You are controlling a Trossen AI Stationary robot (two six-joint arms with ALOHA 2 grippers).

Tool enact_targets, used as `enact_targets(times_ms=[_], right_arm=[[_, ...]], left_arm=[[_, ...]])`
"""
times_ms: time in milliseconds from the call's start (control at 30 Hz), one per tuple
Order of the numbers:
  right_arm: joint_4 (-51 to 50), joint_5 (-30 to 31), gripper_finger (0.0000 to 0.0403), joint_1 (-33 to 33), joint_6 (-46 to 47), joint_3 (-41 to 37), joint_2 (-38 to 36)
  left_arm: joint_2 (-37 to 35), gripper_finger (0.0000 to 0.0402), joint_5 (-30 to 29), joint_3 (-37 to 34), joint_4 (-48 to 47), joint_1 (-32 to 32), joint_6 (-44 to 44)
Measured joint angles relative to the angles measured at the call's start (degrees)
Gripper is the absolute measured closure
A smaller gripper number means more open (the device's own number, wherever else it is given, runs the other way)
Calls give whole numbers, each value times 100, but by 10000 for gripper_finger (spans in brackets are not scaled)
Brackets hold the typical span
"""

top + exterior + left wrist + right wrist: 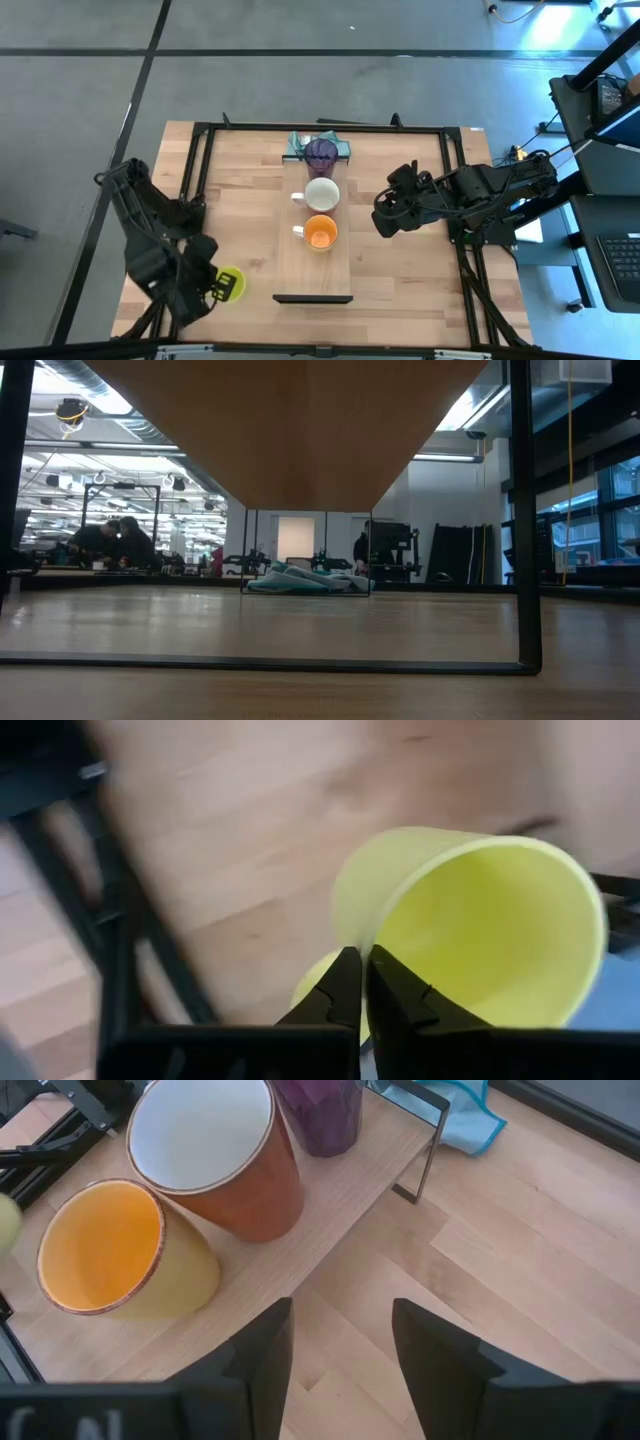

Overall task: Stack small to large cups/mugs on shelf
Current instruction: Put the light green cup on the shelf

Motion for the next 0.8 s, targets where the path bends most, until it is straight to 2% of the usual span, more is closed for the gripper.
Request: enact_targets(times_ms=[200,500,800], right_arm=[[0,0,229,-2,-2,0,0],[0,-2,229,0,-4,0,0],[0,1,229,0,-4,0,0]], left_arm=[[-23,401,-192,485,39,747,1398],[-14,401,-353,553,116,1786,2983],[145,401,-460,553,1508,2489,4287]])
